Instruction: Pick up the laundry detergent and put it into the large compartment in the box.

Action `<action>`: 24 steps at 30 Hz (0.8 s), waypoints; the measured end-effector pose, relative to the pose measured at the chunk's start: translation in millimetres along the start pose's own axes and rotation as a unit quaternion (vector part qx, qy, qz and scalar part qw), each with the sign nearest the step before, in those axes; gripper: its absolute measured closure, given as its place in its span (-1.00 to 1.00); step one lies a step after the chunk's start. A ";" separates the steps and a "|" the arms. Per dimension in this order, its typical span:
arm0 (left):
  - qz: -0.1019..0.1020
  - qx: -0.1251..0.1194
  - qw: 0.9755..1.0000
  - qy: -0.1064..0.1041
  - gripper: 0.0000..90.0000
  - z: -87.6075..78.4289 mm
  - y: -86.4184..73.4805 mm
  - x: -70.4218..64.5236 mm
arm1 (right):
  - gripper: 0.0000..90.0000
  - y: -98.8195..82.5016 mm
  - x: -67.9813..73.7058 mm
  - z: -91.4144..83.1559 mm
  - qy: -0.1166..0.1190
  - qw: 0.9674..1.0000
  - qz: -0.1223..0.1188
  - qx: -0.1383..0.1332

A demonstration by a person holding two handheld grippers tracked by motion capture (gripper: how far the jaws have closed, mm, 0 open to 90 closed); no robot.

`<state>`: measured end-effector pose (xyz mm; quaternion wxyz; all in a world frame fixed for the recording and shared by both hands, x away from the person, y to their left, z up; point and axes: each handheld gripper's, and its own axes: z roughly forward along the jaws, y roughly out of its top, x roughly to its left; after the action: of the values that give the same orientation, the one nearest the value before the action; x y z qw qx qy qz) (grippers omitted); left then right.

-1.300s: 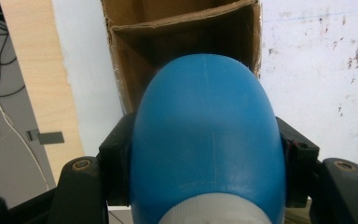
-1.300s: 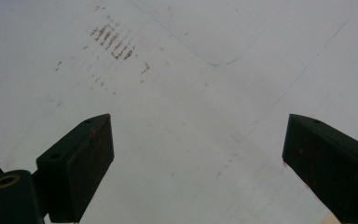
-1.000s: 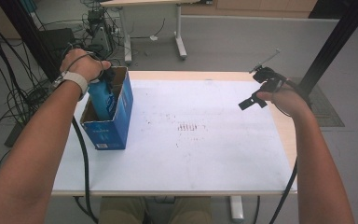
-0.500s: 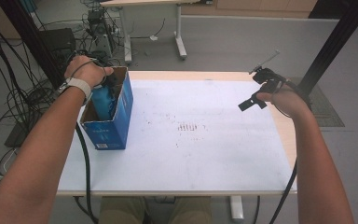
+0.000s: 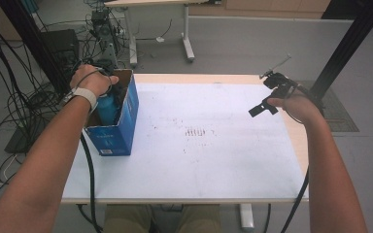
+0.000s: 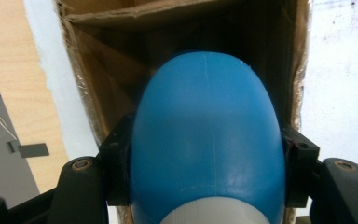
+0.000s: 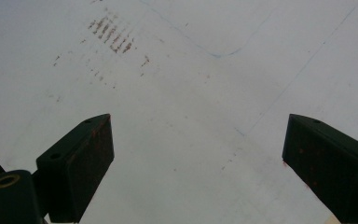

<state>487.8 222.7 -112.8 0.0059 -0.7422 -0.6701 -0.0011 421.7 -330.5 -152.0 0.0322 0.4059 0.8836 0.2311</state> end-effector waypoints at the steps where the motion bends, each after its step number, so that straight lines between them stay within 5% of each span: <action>1: 0.002 0.002 1.000 0.000 -0.17 1.1 0.8 -0.2 | -0.81 0.0 -0.1 0.2 0.001 1.000 0.001 0.000; 24: 0.013 0.005 1.000 0.005 -0.17 29.4 3.7 -2.4 | -0.81 -1.1 -0.2 3.9 0.001 1.000 0.004 0.004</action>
<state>491.1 220.2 -142.2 0.0131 -0.7507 -0.6605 -0.0010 422.0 -329.8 -155.9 0.0284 0.4096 0.8828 0.2283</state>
